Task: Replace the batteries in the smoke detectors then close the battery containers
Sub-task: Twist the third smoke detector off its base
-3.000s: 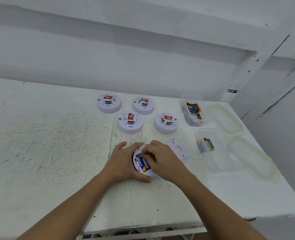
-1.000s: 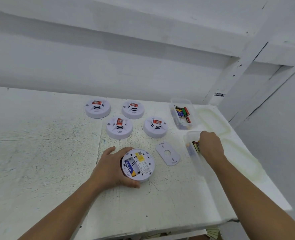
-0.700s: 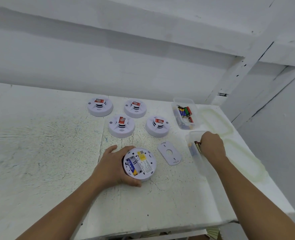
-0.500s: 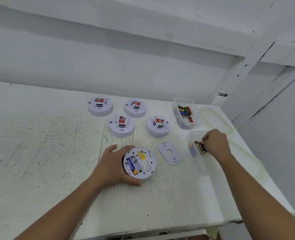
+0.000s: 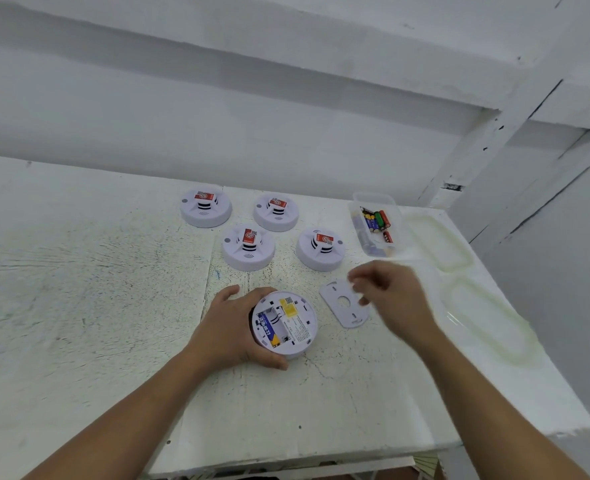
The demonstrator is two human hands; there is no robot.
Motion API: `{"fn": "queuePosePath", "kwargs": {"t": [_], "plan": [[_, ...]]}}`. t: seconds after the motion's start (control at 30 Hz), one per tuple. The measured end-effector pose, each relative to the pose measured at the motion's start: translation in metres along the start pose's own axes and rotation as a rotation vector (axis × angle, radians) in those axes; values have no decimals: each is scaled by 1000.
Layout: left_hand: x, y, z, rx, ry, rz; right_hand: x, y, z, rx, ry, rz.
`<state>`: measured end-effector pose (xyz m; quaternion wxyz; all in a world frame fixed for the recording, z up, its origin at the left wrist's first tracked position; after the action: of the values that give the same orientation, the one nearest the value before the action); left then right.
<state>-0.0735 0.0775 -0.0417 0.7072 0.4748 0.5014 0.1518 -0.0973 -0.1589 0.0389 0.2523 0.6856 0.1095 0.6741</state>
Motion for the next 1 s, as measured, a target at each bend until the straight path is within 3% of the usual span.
{"fn": "queuePosePath", "kwargs": {"t": [0.13,0.3,0.67,0.83,1.0], "plan": [[2,-2,1,-1,-23,5,0,-52,-24,319,184,-153],[4,-6,1,-9,-44,31,0,-74,-28,490,568,-304],[2,2,-3,51,-61,-46,7,-80,-14,667,768,-539],[4,1,-3,47,-58,-48,19,-87,-7,786,969,-681],[8,0,-1,36,-61,-65,16,-92,0,859,970,-696]]}}
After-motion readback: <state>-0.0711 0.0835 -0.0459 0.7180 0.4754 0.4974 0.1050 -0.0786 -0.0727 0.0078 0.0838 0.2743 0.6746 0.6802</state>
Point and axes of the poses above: each hand's wrist, its own z-axis towards the middle knuckle, its own y-axis out of the back of the hand, x = y × z, the point moved 2 cm from there along z, towards the middle knuckle, and after that the axes turned 9 degrees about z, right-handed, at the moved point
